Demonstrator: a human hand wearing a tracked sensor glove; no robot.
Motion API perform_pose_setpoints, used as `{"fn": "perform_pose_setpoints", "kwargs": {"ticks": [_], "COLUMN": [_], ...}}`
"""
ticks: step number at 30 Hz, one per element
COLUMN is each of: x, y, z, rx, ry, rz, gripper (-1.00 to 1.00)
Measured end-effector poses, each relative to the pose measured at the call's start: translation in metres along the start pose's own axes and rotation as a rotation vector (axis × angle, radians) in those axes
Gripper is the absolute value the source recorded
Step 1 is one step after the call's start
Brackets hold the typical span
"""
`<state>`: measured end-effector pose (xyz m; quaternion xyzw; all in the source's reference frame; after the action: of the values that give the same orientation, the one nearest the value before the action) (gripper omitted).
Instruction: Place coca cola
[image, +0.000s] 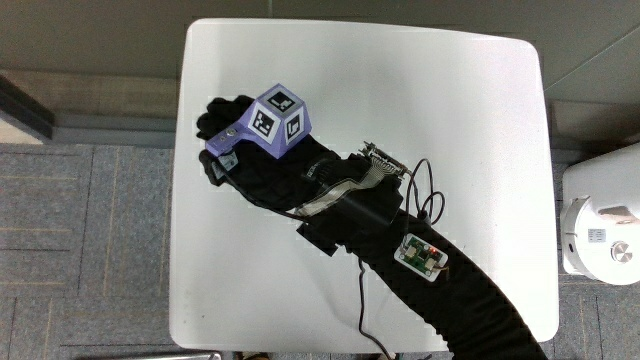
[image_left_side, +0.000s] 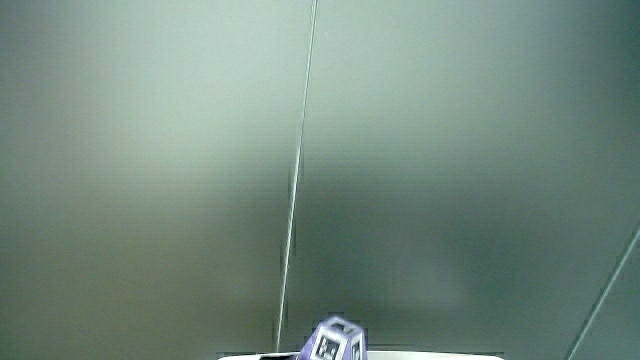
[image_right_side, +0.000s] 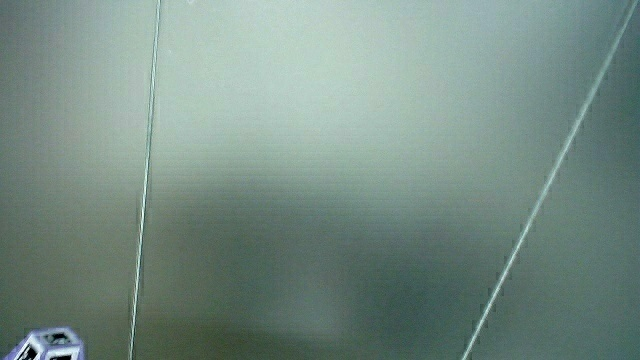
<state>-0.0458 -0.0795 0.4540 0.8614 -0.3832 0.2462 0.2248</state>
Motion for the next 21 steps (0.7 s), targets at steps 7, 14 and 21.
{"fn": "perform_pose_setpoints", "kwargs": {"ticks": [7,14,21], "x": [0.015,0.023,0.020], "y": [0.006,0.006,0.005], "z": [-0.026,-0.030,-0.029], "rx": [-0.082,-0.077,-0.073], "ry": [-0.013,-0.024,-0.025], "rz": [-0.045,-0.076,-0.081], "gripper": [0.00,0.00,0.00]}}
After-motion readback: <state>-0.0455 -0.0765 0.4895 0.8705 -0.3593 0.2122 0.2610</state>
